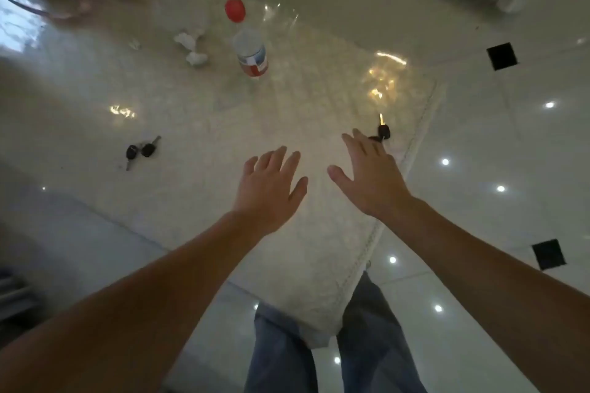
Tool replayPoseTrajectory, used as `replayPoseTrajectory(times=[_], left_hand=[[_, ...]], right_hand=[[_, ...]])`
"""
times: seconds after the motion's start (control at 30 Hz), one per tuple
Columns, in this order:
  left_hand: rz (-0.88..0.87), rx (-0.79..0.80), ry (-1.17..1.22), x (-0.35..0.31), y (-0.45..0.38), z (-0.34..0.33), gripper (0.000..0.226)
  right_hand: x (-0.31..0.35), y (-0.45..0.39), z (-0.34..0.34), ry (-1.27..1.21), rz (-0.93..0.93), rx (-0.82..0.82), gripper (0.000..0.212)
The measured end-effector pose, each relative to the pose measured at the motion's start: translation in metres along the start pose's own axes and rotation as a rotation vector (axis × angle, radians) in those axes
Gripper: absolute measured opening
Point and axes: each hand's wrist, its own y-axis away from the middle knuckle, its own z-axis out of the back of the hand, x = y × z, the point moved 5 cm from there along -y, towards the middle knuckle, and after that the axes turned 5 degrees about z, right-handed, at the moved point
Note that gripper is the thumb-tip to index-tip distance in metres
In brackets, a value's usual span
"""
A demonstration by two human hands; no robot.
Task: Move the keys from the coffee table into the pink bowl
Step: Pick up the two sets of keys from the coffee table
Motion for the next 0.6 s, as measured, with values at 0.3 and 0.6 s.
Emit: replayPoseTrajectory(times=[0.3, 0.6], left_hand=[[-0.062, 0.047, -0.058, 0.011, -0.02, -0.076, 0.063], [-0.045, 0.044, -0.063, 0.009, -0.035, -0.068, 0.062]], right_hand=[[-0.054, -0.024, -0.054, 0.084, 0.036, -0.004, 0.069], [-0.092, -0.059, -0.032, 0.179, -0.013, -0.019, 0.058]])
